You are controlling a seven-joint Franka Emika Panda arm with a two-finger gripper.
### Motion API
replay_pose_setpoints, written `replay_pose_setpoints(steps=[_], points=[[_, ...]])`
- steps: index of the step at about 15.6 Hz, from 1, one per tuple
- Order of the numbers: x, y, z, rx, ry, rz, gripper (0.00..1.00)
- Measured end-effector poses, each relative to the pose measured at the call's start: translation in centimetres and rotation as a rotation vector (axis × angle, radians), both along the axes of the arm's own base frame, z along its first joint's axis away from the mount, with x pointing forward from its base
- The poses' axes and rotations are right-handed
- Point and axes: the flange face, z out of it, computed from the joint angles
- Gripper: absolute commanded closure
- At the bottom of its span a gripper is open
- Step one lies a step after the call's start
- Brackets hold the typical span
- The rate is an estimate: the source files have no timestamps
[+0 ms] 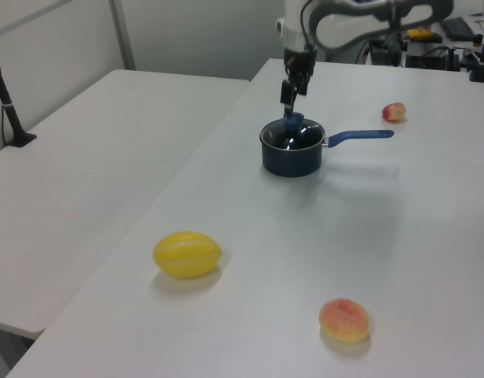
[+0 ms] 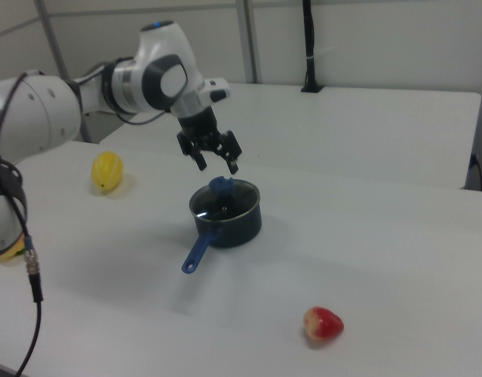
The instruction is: Close lid
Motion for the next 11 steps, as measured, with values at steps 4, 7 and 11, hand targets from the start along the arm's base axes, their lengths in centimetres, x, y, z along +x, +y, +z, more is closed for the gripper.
replay_pose_setpoints(steps=[4,7,11], points=[[-3.6,0.1,5.1,0.015,0.016,-0.152,0.00],[-7.5,0.7,9.3,0.060,0.072,-0.210,0.00],[-13.0,1.6,14.2,0.163,0.084,-0.219,0.00]])
